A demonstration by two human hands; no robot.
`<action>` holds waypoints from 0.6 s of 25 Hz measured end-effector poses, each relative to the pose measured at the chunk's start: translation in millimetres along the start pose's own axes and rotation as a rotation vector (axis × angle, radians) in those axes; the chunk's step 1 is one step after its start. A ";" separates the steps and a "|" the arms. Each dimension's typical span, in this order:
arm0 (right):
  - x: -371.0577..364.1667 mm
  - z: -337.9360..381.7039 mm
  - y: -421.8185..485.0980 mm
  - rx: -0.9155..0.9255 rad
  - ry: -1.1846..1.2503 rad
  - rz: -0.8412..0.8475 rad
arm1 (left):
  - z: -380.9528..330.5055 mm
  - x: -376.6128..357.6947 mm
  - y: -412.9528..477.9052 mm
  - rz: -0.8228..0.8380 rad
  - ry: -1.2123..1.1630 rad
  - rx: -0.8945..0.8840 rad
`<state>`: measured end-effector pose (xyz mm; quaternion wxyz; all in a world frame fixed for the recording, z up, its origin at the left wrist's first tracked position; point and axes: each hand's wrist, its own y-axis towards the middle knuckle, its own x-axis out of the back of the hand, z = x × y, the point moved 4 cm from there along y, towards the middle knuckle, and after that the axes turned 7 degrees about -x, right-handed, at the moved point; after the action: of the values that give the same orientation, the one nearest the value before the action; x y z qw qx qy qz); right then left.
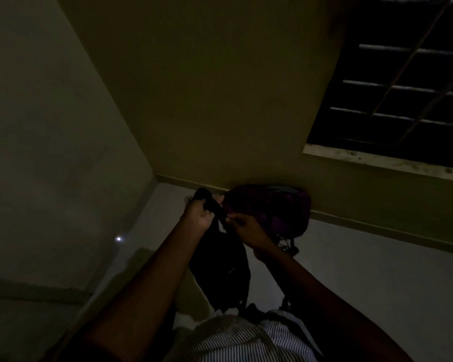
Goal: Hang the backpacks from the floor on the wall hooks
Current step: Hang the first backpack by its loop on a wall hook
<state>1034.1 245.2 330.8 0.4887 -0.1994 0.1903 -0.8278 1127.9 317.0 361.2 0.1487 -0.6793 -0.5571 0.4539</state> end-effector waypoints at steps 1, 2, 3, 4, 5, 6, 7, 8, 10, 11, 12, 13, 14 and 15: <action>4.3 2.3 5.6 0.019 -0.043 -0.040 | -4.9 0.7 -2.0 0.038 0.099 -0.008; 7.0 7.1 8.9 0.038 -0.064 -0.046 | -9.0 4.0 -4.1 0.066 0.249 -0.018; 8.5 11.8 10.3 0.043 -0.079 -0.044 | -11.6 8.0 -8.1 0.091 0.466 -0.054; 8.2 16.0 10.6 0.046 -0.092 -0.033 | -12.5 13.7 -9.7 0.117 0.718 -0.137; 6.2 20.4 10.0 0.060 -0.127 -0.010 | -13.9 17.7 -12.4 0.140 0.964 -0.270; 3.6 24.8 9.8 0.083 -0.169 0.021 | -16.5 19.2 -14.2 0.166 1.199 -0.465; 2.1 30.0 9.9 0.123 -0.215 0.050 | -17.9 17.5 -16.9 0.220 1.393 -0.654; 1.9 37.6 9.7 0.173 -0.243 0.074 | -18.7 12.7 -18.7 0.296 1.523 -0.788; 7.8 59.6 9.2 0.234 -0.259 0.080 | -25.5 2.7 -16.9 0.417 1.588 -0.885; 13.1 70.6 8.2 0.241 -0.250 0.075 | -32.5 -1.7 -14.6 0.426 1.517 -0.867; 23.4 84.6 6.8 0.244 -0.225 0.064 | -42.0 -11.0 -13.6 0.433 1.453 -0.841; 31.8 95.6 4.8 0.244 -0.191 0.061 | -50.0 -19.0 -12.7 0.452 1.422 -0.817; 43.0 108.2 3.8 0.251 -0.172 0.050 | -59.0 -30.9 -13.4 0.489 1.427 -0.828; 54.7 121.3 2.1 0.262 -0.180 0.037 | -68.2 -44.5 -15.6 0.542 1.433 -0.852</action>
<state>1074.0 181.3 440.5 0.5409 -0.2039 0.0398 -0.8150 1173.0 303.2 429.3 0.0835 -0.9077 -0.2715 -0.3090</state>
